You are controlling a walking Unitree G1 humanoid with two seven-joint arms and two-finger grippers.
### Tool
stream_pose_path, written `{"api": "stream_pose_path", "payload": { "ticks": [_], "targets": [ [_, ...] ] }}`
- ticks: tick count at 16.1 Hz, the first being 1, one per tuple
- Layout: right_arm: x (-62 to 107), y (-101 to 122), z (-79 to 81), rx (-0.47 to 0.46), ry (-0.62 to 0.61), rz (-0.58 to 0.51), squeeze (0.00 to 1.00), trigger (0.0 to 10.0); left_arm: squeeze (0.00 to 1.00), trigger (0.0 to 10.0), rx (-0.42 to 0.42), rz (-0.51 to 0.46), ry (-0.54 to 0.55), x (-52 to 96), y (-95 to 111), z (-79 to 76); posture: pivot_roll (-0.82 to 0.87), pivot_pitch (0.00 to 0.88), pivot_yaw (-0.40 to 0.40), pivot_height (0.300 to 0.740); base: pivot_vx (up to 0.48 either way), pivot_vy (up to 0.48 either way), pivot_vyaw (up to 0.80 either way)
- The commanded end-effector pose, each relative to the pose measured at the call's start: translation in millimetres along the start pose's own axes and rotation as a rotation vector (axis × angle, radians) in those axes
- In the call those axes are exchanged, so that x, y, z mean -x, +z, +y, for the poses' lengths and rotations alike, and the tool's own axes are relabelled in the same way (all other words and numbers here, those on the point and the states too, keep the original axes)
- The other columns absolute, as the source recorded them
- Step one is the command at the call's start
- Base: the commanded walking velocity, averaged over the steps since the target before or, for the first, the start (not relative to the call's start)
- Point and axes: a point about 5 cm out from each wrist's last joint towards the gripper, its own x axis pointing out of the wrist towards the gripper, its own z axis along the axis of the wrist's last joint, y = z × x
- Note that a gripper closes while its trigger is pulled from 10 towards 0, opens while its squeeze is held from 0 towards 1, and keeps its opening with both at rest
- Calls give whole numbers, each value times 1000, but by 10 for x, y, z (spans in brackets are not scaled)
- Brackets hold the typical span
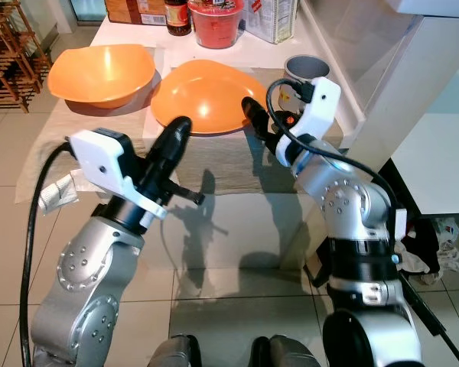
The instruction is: Setting the table
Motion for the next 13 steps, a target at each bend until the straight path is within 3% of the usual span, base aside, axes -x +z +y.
{"api": "stream_pose_path", "payload": {
  "ticks": [1,7,12,13],
  "targets": [
    [-93,7,229,-38,42,21,0,10000,0,10000,-26,-4,-16,23,21,-37,-65,172,-20,740,0,0,0],
    [-220,16,212,10,-20,67,0,10000,0,10000,-45,30,16,69,-22,-46,-60,202,-28,740,0,0,0],
    [-254,39,185,-3,-61,82,0,10000,0,10000,-35,38,37,138,4,-95,-60,247,-34,740,0,0,0],
    [-283,62,200,-24,-60,76,0,10000,0,10000,-23,60,50,215,-6,-138,-61,306,-42,740,0,0,0]
  ]
}}
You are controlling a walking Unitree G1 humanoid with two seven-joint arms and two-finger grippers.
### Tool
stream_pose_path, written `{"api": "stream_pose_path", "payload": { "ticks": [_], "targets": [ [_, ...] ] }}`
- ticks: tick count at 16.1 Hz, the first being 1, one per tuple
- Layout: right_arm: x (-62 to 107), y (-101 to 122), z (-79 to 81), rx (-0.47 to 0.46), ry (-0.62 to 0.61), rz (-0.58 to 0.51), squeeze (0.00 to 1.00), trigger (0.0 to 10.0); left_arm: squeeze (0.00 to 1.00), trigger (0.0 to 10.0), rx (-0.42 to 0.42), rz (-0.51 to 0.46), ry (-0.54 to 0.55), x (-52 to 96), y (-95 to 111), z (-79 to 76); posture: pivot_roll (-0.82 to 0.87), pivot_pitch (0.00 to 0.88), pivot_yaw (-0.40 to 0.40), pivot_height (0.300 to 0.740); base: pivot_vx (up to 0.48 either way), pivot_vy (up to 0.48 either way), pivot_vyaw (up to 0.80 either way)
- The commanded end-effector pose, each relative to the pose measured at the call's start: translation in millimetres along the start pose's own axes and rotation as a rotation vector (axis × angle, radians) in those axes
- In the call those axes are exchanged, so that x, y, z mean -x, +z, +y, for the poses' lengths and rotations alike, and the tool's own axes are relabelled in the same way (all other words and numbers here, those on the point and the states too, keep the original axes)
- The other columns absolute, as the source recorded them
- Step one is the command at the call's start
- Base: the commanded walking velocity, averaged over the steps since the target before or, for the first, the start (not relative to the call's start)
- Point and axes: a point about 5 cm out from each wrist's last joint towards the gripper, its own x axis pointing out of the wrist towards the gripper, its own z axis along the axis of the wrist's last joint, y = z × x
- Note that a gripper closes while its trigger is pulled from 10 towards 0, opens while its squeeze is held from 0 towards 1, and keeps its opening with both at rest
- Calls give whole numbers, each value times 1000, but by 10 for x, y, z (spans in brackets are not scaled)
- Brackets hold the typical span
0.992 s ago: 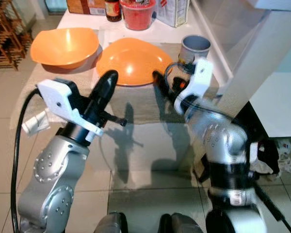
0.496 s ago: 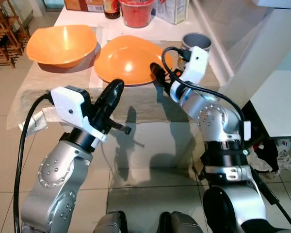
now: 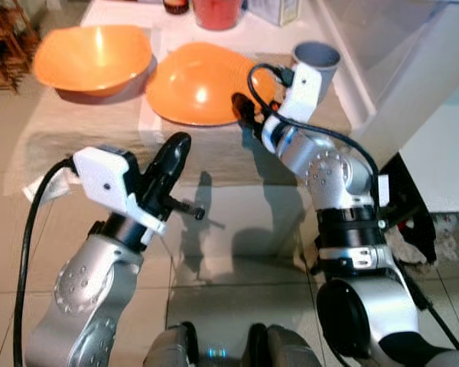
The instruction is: Setting the table
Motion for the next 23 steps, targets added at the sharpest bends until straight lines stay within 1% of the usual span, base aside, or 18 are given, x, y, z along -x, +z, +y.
{"api": "stream_pose_path", "payload": {
  "ticks": [1,2,3,4,5,6,7,8,10,12,14,19,23],
  "targets": [
    [-37,-42,28,-35,-11,19,0,10000,0,10000,3,16,-2,43,2,-50,-60,311,-43,740,0,0,0],
    [-47,-7,15,-46,-20,10,0,10000,0,10000,8,26,7,83,1,-70,-50,334,-46,740,0,0,0],
    [-90,68,-11,-102,-29,-10,0,10000,0,10000,12,39,22,129,8,-79,-45,343,-48,740,0,0,0],
    [-98,89,-12,-125,-27,-15,0,10000,0,10000,13,42,25,147,18,-88,-36,355,-48,740,0,0,0],
    [-144,66,-2,-148,-30,11,0,7529,0,10000,11,44,32,171,41,-95,-25,362,-51,740,0,0,0],
    [-144,66,-2,-148,-30,11,0,7529,0,10000,11,44,32,171,41,-95,-25,362,-51,740,0,0,0],
    [-184,5,9,-169,-43,63,0,0,0,10000,9,46,37,186,58,-102,-22,361,-53,740,0,0,0],
    [-210,-45,40,-180,-50,116,0,0,0,10000,4,47,43,194,66,-99,-16,356,-58,740,0,0,0],
    [-231,-95,81,-211,-46,179,0,0,0,10000,0,41,49,186,77,-94,-16,347,-63,740,0,0,0],
    [-241,-143,93,-238,-48,231,0,0,0,10000,-5,37,49,164,79,-89,-21,335,-65,740,0,0,0],
    [-248,-162,85,-246,-50,255,0,0,0,10000,-9,31,50,141,84,-83,-26,325,-68,740,0,0,0],
    [-264,-115,33,-287,-64,258,0,0,0,10000,-14,22,51,124,106,-79,-23,317,-69,740,0,0,0],
    [-261,-51,83,-278,-23,229,0,0,0,10000,-16,17,53,114,108,-73,-27,311,-68,740,0,0,0]
  ]
}}
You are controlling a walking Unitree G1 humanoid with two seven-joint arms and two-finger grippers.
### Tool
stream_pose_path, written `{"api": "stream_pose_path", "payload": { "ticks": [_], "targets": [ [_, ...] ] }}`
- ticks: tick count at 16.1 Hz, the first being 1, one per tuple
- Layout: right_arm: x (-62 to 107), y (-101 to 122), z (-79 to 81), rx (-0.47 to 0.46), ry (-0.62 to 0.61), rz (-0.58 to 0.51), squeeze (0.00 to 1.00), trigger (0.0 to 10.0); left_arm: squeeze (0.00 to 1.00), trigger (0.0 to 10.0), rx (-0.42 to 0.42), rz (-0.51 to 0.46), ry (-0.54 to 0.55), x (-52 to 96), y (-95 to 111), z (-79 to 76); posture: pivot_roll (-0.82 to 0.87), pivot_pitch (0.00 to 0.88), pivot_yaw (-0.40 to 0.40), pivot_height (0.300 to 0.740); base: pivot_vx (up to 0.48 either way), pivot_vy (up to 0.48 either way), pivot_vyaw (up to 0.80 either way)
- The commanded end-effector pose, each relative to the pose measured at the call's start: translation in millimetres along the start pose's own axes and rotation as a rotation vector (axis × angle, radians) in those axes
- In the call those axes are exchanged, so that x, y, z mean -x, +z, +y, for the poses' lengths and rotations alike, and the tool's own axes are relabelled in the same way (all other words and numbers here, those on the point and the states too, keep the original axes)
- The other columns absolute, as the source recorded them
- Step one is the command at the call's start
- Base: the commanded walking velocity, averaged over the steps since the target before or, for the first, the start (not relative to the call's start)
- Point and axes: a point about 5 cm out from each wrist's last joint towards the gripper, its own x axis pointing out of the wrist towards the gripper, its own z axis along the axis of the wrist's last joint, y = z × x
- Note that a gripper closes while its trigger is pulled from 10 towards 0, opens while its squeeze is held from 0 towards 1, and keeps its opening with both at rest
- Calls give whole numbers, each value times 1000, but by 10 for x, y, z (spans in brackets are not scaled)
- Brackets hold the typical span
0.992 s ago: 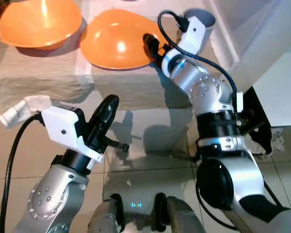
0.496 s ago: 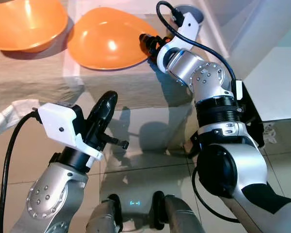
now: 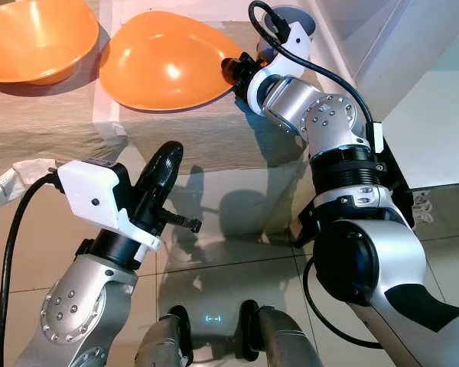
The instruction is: Setting the table
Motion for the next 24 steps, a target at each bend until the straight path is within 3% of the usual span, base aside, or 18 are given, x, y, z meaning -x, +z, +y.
{"api": "stream_pose_path", "payload": {
  "ticks": [1,6,10,14,17,21,24],
  "targets": [
    [-43,-296,-237,-29,-84,125,0,0,0,10000,0,2,1,4,5,-12,-27,308,-68,740,0,0,0],
    [-24,-206,-212,-39,-64,78,0,0,0,10000,-5,-7,2,-18,13,15,-28,294,-65,740,0,0,0],
    [14,-93,-89,-28,5,-8,0,0,0,10000,-5,-12,2,-36,11,30,-29,285,-62,740,0,0,0],
    [115,91,4,99,36,-180,0,0,0,10000,-10,-18,0,-58,18,47,-29,273,-54,740,0,0,0],
    [279,273,136,296,31,-350,0,0,0,10000,-11,-29,-3,-88,30,68,-36,260,-50,740,0,0,0],
    [447,393,258,394,51,-503,0,0,0,10000,-4,-37,-6,-113,26,76,-39,251,-46,740,0,0,0],
    [606,469,352,403,112,-638,0,0,0,10000,-3,-40,-9,-130,23,85,-39,242,-42,740,0,0,0]
  ]
}}
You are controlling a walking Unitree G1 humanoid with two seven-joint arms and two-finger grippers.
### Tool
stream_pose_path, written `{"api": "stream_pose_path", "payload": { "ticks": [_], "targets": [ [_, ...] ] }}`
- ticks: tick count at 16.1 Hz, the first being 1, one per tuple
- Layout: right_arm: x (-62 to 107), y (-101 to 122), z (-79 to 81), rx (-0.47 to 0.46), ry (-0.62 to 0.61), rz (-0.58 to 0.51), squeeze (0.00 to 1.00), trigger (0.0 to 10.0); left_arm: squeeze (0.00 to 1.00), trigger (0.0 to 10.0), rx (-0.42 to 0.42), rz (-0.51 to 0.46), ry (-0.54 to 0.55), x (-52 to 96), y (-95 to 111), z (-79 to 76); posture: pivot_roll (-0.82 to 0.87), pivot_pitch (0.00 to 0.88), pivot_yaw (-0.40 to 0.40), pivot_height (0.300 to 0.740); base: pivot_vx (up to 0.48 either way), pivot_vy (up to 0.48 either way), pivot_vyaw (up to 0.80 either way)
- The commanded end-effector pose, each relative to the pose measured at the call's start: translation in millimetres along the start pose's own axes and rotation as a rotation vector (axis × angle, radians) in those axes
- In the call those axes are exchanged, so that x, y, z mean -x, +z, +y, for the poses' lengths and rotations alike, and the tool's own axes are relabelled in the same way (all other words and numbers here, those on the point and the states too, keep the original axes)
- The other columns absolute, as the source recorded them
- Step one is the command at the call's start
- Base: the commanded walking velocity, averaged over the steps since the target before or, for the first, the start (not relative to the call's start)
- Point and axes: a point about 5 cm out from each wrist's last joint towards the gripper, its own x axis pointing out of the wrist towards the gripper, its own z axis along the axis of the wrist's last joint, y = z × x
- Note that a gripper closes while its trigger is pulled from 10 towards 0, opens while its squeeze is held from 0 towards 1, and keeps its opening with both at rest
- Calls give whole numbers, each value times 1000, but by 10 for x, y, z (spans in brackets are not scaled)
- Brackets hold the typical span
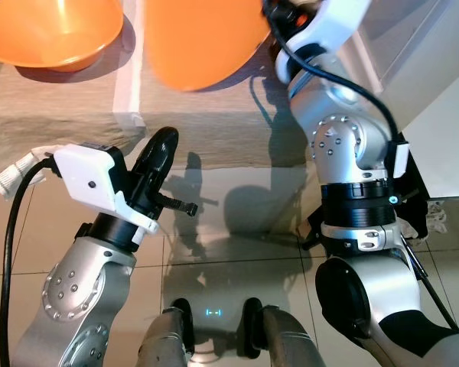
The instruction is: Setting the table
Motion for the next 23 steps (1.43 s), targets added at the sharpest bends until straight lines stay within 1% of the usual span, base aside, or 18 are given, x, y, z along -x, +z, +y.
{"api": "stream_pose_path", "payload": {
  "ticks": [1,5,6,7,8,10,11,12,13,15,16,17,18,19,20,21,22,23],
  "targets": [
    [36,89,12,20,12,-60,0,0,0,10000,7,-8,-11,9,6,-8,-39,242,-42,740,0,0,0],
    [77,251,4,16,18,-161,0,0,0,10000,13,-19,-21,-39,5,-5,-43,230,-33,740,0,0,0],
    [78,266,2,12,18,-169,0,0,0,10000,14,-20,-23,-43,5,-6,-43,230,-33,740,0,0,0],
    [73,272,-2,-39,18,-168,0,0,0,10000,16,-21,-22,-47,4,4,-42,229,-31,740,0,0,0],
    [72,268,-6,-63,16,-164,0,0,0,10000,18,-22,-21,-49,3,8,-41,229,-31,740,0,0,0],
    [57,314,-62,-164,6,-174,0,0,0,10000,96,-37,12,-83,-40,62,-44,227,-28,740,0,0,0],
    [52,337,-74,-175,6,-182,0,0,0,10000,124,-42,19,-95,-52,70,-43,226,-28,740,0,0,0],
    [45,379,-94,-182,7,-199,0,0,0,10000,178,-52,33,-122,-74,87,-43,222,-28,740,0,0,0],
    [29,448,-142,-208,3,-222,0,0,0,10000,267,-69,38,-187,-93,100,-46,222,-25,740,0,0,0],
    [18,548,-213,-265,2,-252,0,0,0,10000,390,-81,71,-292,-138,166,-44,217,-27,740,0,0,0],
    [13,619,-257,-320,7,-274,0,0,0,10000,513,-107,97,-414,-171,248,-43,212,-23,740,0,0,0],
    [12,634,-266,-336,9,-278,0,0,0,10000,546,-116,103,-443,-177,271,-43,211,-22,740,0,0,0],
    [13,691,-278,-389,27,-295,0,0,0,10000,676,-154,106,-587,-166,349,-47,208,-21,740,0,0,0],
    [14,700,-280,-403,31,-297,0,0,820,10000,701,-165,98,-614,-152,356,-47,208,-21,740,0,0,0],
    [17,708,-276,-441,45,-296,0,0,1000,10000,795,-234,71,-687,-55,372,-52,207,-19,740,0,0,0],
    [22,706,-272,-479,61,-290,0,0,1000,10000,884,-304,31,-740,63,373,-54,206,-19,740,0,0,0],
    [31,688,-251,-534,100,-274,0,0,1000,10000,935,-365,-44,-764,204,344,-57,205,-17,740,0,0,0],
    [45,667,-223,-589,145,-258,0,0,1000,10000,968,-401,-86,-765,297,338,-56,204,-15,740,0,0,0]
  ]
}}
